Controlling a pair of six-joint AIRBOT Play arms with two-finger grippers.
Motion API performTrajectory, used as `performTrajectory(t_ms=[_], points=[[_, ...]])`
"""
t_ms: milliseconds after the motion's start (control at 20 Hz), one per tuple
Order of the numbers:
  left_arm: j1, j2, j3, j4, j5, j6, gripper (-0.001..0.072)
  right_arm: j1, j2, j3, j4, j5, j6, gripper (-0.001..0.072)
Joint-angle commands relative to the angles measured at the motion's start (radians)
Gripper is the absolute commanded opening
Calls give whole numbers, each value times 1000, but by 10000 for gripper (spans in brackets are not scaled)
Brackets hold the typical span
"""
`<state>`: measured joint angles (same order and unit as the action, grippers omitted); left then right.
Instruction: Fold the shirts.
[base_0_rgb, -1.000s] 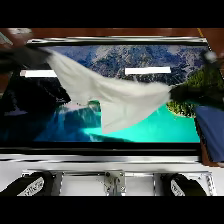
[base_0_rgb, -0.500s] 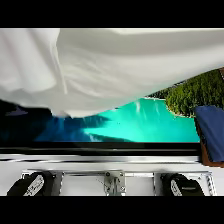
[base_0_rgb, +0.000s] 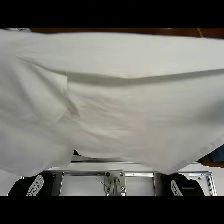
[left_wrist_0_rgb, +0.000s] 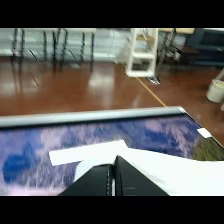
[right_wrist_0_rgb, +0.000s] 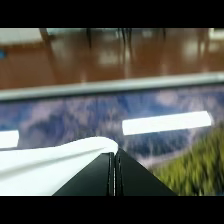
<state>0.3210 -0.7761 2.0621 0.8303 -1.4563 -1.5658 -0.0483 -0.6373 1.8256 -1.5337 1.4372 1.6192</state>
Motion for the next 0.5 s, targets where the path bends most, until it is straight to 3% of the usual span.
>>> performTrajectory(t_ms=[0, 50, 200, 300, 450], points=[[1, 3, -123, 54, -199, -63, 41, -1, -101, 4, -17, 309, -16, 69], [1, 3, -191, 89, -219, -58, 41, 0, -155, -10, -16, 410, -27, 69], [2, -14, -411, 190, -217, -20, 41, 3, -289, -148, 35, 369, -47, 69], [2, -50, -565, 221, -153, 21, 40, 18, -396, -269, 45, 238, -53, 69], [2, -193, -684, 215, 64, 89, 41, 69, -589, -342, 44, -110, -57, 69]])
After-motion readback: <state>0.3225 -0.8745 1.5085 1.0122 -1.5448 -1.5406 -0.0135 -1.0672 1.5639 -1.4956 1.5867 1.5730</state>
